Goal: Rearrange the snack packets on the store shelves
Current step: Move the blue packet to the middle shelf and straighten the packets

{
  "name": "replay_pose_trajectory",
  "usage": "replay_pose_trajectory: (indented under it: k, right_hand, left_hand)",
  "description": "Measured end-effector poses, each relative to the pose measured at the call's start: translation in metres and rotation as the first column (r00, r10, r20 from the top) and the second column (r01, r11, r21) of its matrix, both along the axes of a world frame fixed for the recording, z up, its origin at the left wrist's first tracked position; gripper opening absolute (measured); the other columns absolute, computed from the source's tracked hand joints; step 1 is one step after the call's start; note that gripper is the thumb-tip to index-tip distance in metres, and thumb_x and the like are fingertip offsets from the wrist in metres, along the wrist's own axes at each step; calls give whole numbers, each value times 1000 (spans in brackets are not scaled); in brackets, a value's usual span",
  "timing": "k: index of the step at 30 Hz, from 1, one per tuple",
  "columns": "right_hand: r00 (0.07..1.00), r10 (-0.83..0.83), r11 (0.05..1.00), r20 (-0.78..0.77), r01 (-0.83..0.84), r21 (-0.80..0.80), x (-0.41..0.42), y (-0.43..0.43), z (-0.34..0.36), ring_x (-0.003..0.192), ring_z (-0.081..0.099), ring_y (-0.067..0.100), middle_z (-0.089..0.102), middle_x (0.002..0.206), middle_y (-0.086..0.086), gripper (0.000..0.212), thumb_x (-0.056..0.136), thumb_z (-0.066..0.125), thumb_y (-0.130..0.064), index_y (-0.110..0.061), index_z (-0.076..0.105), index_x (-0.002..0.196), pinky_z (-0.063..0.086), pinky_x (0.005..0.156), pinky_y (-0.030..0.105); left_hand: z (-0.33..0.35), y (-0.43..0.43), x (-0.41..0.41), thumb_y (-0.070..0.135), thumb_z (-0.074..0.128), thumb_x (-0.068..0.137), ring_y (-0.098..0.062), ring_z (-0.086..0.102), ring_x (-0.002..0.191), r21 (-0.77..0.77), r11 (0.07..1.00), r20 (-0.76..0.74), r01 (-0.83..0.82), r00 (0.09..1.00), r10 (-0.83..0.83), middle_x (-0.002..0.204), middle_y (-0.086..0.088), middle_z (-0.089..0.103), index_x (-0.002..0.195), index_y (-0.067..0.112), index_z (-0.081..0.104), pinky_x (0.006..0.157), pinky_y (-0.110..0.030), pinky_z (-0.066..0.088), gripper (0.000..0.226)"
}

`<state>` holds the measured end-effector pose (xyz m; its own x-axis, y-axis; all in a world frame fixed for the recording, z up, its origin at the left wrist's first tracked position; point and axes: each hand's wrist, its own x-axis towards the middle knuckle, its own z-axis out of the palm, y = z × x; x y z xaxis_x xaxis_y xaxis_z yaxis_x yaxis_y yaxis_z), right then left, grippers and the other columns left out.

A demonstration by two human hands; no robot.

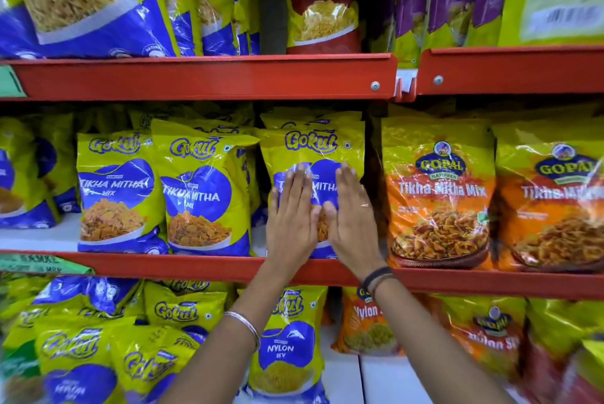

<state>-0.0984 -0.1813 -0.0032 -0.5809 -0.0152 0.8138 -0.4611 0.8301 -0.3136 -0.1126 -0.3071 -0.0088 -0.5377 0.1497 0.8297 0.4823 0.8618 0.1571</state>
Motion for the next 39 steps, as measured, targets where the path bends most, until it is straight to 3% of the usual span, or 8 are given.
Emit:
replay_pose_trajectory:
  k: [3,8,13,19,23,30,34,39]
  right_hand:
    - [991,-82,992,103,72,100,-8,5,-12,145,-18,0,1,160,-1,64,97,19,-43,-11,13,152,-1,121,31]
    - [985,-39,990,168,15,139,2,17,-2,147,-10,6,-6,159,-5,66,95,16,-44,-13,8,153,2,122,35]
    - [993,-106,994,-50,106,-4,39,85,1,150,1,10,11,160,3,58,98,25,-33,-8,19,151,5,122,34]
    - [967,-254,967,12,254,-3,53,169,-6,150,-3,8,9,162,2,61,99,9,-43,-13,14,153,4,122,36]
    - [972,-227,974,61,225,33,48,197,-19,148,-6,0,10,161,1,58,99,20,-37,-13,18,152,2,121,29]
    - [994,-82,996,74,78,44,51,215,-18,149,7,8,9,162,-4,57,100,21,-38,-17,17,153,4,120,26]
    - [990,52,970,-135,-82,-228,79,257,10,132,41,7,48,141,-2,50,99,29,-39,-12,45,139,28,111,21]
    - [959,-252,835,-130,148,-531,74,353,59,112,50,26,56,117,16,39,98,40,-31,-1,55,118,37,95,34]
  left_hand:
    - [-8,-3,-6,38,27,94,-6,-8,147,-36,997,66,-64,996,66,160,-4,16,150,17,18,119,-40,2,61]
    - [-6,11,5,36,25,93,-13,-9,148,-8,988,58,-156,986,156,160,-6,11,150,13,15,118,-42,0,62]
    - [3,82,43,35,28,94,-7,-14,147,27,993,40,119,992,-120,159,-2,3,150,15,11,119,-34,-5,62]
    - [24,173,50,33,28,94,-7,-12,147,23,950,83,312,946,-313,159,1,-1,150,15,11,120,-32,-3,61]
    - [13,200,38,35,26,92,-17,5,148,-37,973,134,228,966,-221,160,-4,10,149,13,16,120,-45,14,62]
    - [8,212,34,36,27,92,-15,9,148,-32,993,104,110,989,-106,159,-2,19,148,15,25,121,-46,11,59]
    - [38,242,49,36,28,92,-20,18,146,184,953,66,241,964,-256,152,-6,37,140,13,38,120,-45,9,54]
    - [91,300,34,42,38,91,-35,15,145,252,963,151,95,979,-136,135,-15,49,111,9,62,118,-51,6,46]
